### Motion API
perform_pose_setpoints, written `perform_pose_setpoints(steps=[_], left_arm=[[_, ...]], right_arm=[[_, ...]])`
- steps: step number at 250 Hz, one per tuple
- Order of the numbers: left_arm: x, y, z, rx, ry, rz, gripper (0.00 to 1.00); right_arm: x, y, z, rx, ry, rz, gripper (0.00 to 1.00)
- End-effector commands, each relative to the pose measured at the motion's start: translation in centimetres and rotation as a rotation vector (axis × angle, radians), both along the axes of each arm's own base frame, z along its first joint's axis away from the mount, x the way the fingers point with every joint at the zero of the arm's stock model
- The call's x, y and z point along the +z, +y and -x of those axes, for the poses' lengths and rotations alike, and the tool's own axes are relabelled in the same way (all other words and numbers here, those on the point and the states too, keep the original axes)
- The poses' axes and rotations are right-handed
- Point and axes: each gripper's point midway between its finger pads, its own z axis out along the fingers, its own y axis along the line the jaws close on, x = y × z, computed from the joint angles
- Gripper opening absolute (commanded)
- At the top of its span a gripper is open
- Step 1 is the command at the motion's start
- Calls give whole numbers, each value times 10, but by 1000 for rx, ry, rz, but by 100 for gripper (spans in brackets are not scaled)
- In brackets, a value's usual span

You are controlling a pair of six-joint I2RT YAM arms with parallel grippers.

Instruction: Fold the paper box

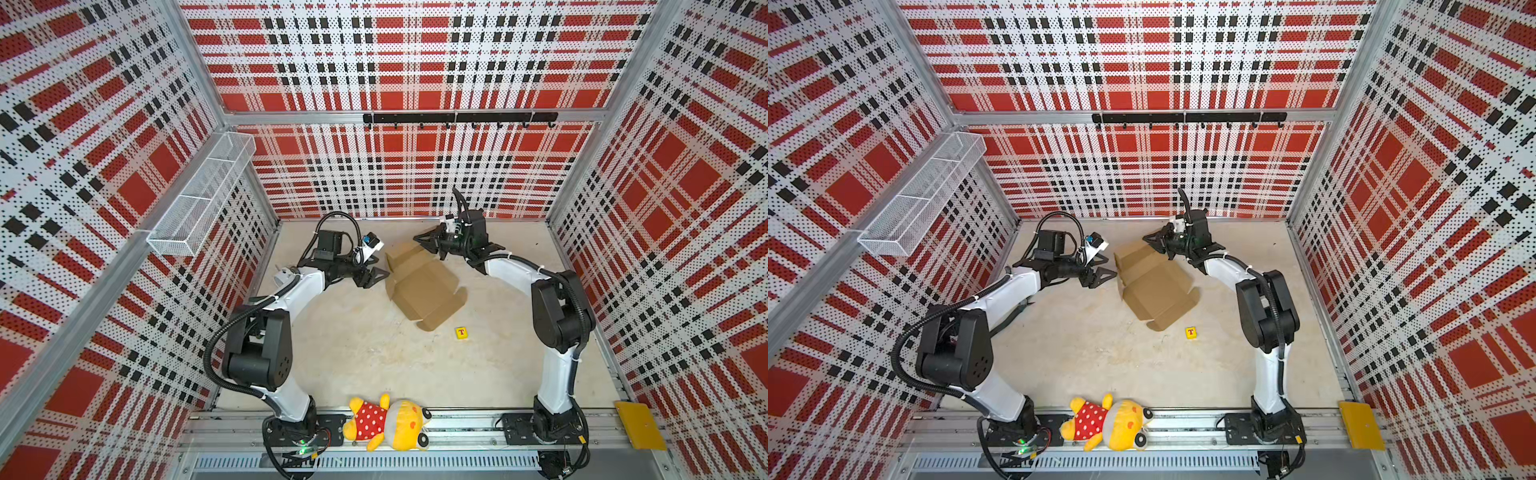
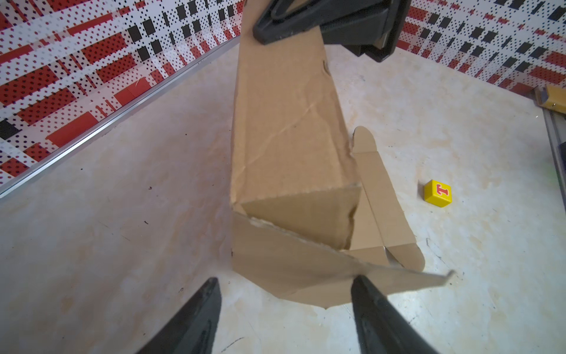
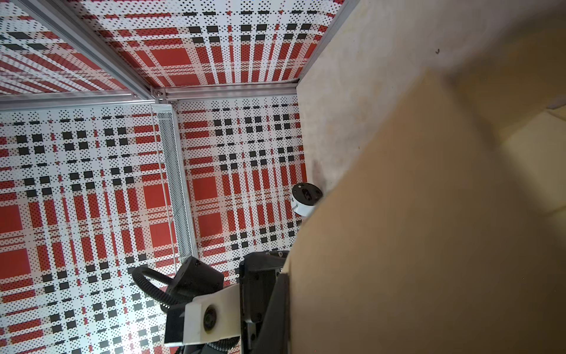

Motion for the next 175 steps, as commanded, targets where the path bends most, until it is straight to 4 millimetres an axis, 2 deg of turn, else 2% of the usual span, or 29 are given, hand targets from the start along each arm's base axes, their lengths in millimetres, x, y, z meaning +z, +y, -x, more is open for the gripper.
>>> perform_pose_setpoints(steps=[1, 52, 126, 175], left_arm=[[8, -14, -3, -19, -1, 39, 70], [-5, -24, 4, -41, 36, 35, 71], [27, -34, 1, -5, 109, 167, 71], [26, -32, 4, 0, 121, 169, 71]], right_arm=[[35, 3, 5, 17, -61, -50, 0], [37, -1, 5, 7, -52, -63, 0], [43, -5, 4, 2, -43, -74, 0], [33, -6, 5, -5, -27, -70, 0]])
